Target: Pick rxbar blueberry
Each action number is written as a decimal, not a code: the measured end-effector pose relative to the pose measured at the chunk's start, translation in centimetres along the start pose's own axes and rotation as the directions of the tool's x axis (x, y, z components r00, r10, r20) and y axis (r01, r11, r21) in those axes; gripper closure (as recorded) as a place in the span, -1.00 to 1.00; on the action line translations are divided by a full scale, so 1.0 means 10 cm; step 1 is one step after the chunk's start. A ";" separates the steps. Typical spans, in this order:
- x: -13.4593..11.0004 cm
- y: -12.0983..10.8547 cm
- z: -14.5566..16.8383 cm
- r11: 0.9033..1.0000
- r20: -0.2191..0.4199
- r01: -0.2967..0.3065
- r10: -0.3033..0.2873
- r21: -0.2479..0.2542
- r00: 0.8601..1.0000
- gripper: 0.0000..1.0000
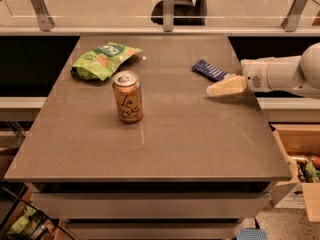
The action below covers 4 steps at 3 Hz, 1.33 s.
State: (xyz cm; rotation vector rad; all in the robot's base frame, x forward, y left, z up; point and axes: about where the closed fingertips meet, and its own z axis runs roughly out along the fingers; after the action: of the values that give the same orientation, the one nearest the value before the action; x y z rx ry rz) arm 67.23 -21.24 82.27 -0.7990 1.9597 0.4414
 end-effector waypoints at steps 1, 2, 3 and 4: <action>-0.07 0.02 0.05 1.000 0.012 0.007 -0.007 0.000 1.000 -1.00; -0.12 0.02 0.11 1.000 0.031 0.000 0.000 0.003 1.000 -1.00; -0.13 0.00 0.17 1.000 0.052 -0.015 0.015 0.006 0.999 -1.00; -0.08 -0.02 0.22 0.999 0.082 -0.050 0.049 0.007 0.995 -1.00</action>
Offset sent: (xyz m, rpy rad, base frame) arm 0.0160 0.0125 0.0091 0.0386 -0.0403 -0.0169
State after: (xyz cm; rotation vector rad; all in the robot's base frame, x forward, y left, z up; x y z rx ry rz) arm 69.01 -19.79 81.92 -0.7170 1.9076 0.4865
